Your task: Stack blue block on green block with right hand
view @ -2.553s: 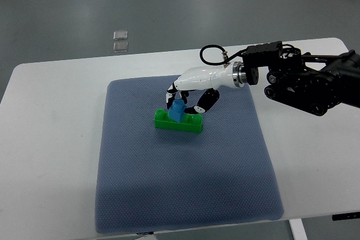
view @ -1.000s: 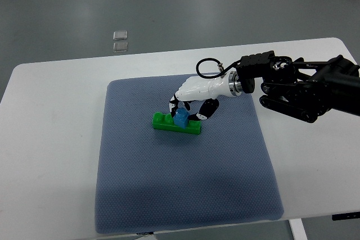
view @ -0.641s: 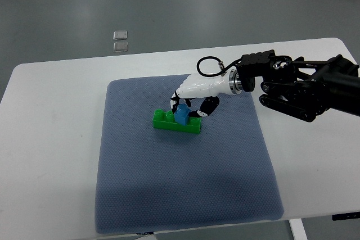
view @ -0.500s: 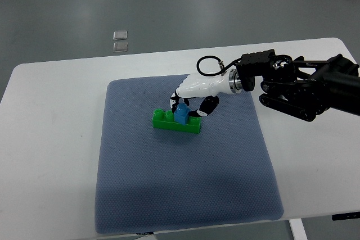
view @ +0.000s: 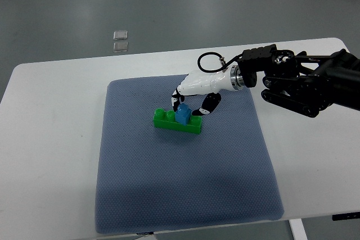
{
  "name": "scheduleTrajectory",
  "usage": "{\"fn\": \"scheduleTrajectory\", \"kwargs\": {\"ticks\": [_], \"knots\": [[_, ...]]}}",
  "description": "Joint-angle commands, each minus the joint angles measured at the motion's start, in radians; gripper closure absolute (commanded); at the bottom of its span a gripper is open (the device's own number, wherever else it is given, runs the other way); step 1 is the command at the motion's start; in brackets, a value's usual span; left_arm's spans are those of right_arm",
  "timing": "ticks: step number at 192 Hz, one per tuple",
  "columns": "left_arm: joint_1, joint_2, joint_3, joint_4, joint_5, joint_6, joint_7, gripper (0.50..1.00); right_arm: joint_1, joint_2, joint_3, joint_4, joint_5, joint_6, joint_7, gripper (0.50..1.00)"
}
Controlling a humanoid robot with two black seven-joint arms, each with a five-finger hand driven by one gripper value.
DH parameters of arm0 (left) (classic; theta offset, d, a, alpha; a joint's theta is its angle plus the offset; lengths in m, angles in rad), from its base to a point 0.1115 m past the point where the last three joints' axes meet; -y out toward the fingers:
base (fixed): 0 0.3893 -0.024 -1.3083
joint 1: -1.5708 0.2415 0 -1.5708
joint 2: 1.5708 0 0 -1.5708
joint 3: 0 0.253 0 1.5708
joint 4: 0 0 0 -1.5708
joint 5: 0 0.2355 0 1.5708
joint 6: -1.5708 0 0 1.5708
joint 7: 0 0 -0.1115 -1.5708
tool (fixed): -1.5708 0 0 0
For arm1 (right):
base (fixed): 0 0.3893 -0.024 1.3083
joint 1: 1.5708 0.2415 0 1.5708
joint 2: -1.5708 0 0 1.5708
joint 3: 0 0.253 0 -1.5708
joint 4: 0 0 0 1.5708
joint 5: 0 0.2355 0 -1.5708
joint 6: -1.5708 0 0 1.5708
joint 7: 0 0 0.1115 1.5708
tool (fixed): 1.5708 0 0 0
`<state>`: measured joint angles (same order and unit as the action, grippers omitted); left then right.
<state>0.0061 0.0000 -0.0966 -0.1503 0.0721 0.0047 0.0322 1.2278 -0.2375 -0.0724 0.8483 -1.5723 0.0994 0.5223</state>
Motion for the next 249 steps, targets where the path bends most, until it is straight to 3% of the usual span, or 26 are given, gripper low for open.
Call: {"fn": "scheduleTrajectory", "kwargs": {"ticks": [1, 61, 91, 116, 136, 153, 162, 168, 187, 200, 225, 249], "knots": [[0.0, 0.0, 0.0, 0.0, 0.0, 0.0, 0.0, 0.5, 0.001, -0.005, -0.001, 0.0, 0.0, 0.002, 0.001, 0.81], [0.0, 0.0, 0.0, 0.0, 0.0, 0.0, 0.0, 0.5, 0.036, -0.031, 0.005, 0.0, 0.0, 0.046, 0.012, 0.801], [0.0, 0.0, 0.0, 0.0, 0.0, 0.0, 0.0, 0.5, 0.062, -0.071, 0.016, -0.002, 0.015, 0.077, 0.009, 0.718], [0.0, 0.0, 0.0, 0.0, 0.0, 0.0, 0.0, 0.5, 0.071, -0.106, 0.069, -0.043, 0.051, 0.137, -0.001, 0.697], [0.0, 0.0, 0.0, 0.0, 0.0, 0.0, 0.0, 0.5, 0.059, -0.111, 0.138, -0.106, 0.141, 0.141, -0.005, 0.668], [0.0, 0.0, 0.0, 0.0, 0.0, 0.0, 0.0, 0.5, 0.015, -0.106, 0.206, -0.15, 0.271, 0.126, -0.039, 0.638], [0.002, 0.0, 0.0, 0.0, 0.0, 0.0, 0.0, 0.5, -0.016, -0.105, 0.256, -0.167, 0.379, 0.128, -0.085, 0.597], [0.0, 0.0, 0.0, 0.0, 0.0, 0.0, 0.0, 0.5, -0.025, -0.103, 0.276, -0.173, 0.423, 0.126, -0.11, 0.597], [0.0, 0.0, 0.0, 0.0, 0.0, 0.0, 0.0, 0.5, -0.1, -0.095, 0.367, -0.199, 0.676, 0.099, -0.266, 0.597], [0.002, 0.0, 0.0, 0.0, 0.0, 0.0, 0.0, 0.5, -0.142, -0.091, 0.413, -0.199, 0.813, 0.04, -0.326, 0.597], [0.0, 0.0, 0.0, 0.0, 0.0, 0.0, 0.0, 0.5, -0.209, -0.068, 0.473, -0.199, 1.011, -0.101, -0.358, 0.597], [0.0, 0.0, 0.0, 0.0, 0.0, 0.0, 0.0, 0.5, -0.261, -0.051, 0.533, -0.199, 1.144, -0.147, -0.364, 0.597]]}}
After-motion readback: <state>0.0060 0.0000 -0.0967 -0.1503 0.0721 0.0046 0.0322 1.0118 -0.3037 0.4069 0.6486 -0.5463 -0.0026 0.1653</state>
